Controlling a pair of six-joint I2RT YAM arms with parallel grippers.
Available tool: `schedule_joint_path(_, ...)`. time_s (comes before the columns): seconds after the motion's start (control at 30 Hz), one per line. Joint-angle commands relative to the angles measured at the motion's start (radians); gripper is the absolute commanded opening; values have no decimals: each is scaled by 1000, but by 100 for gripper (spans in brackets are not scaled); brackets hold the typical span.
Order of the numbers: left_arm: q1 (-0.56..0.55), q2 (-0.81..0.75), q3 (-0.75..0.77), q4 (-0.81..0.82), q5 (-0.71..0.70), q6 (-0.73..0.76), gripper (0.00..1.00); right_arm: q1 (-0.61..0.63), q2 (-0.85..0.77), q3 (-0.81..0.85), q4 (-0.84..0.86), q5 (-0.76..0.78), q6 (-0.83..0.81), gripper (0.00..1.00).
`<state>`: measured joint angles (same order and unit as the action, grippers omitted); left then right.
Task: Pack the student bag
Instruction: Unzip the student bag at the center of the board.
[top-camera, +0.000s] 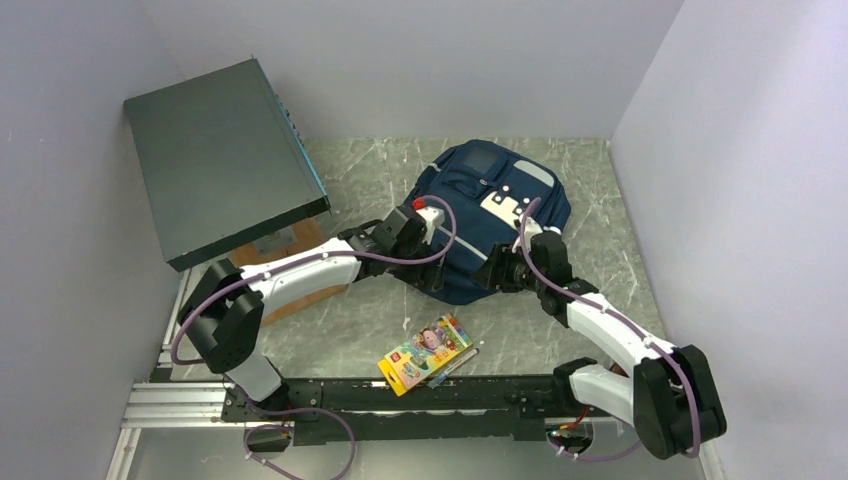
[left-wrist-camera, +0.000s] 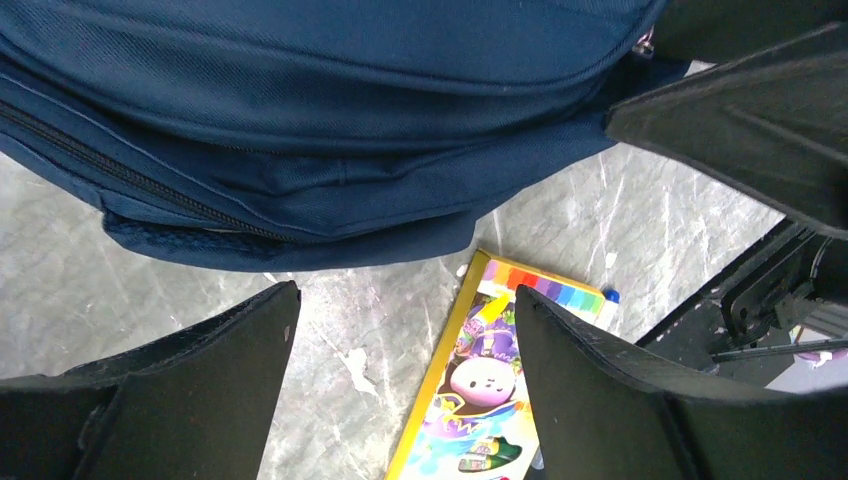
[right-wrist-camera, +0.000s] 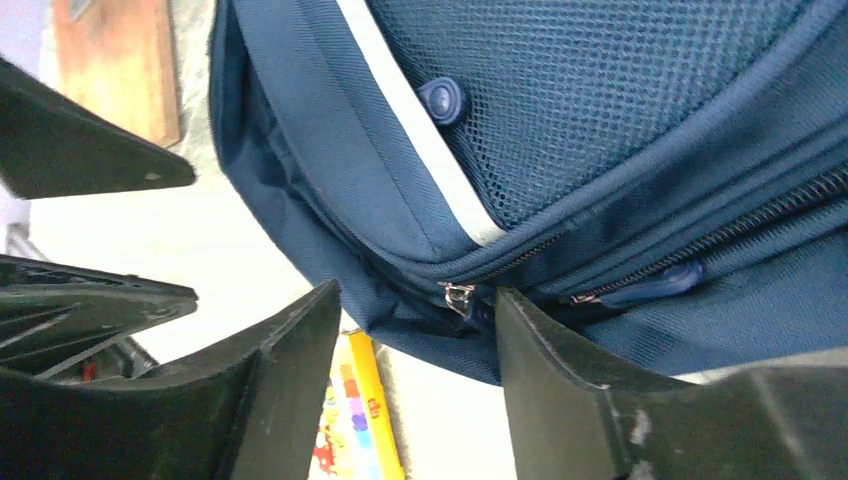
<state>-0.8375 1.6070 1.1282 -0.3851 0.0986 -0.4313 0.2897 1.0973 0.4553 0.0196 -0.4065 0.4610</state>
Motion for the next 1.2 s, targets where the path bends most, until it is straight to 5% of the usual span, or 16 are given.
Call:
schedule_joint_path(0.0,7,-16,56,28,-36,-2,83,68,-43,-27,-68,214,52,56)
schedule_joint_path(0.17,5,56,30,84,25,-31,78,126,-41,-31,-24,248,57,49)
schedule_joint_path(0.5,-28,102,-74,178,130,-78,61,256,25,19,-24,581,12,40)
schedule_joint_path(0.63,-50,99,-109,223,141,-94,59,321,58,54,-45,682,18,30)
schedule_joint_path(0.77,-68,125,-100,237,165,-107,57,359,66,72,-69,753,26,10)
schedule_joint_path(0.83,-75,129,-99,244,170,-112,57,369,46,92,-101,757,33,3)
schedule_joint_path(1.0,-92,140,-100,269,165,-120,56,403,-13,232,-344,785,52,0)
schedule_joint_path(1.17,-99,143,-119,337,202,-155,53,402,-76,261,-385,701,75,0)
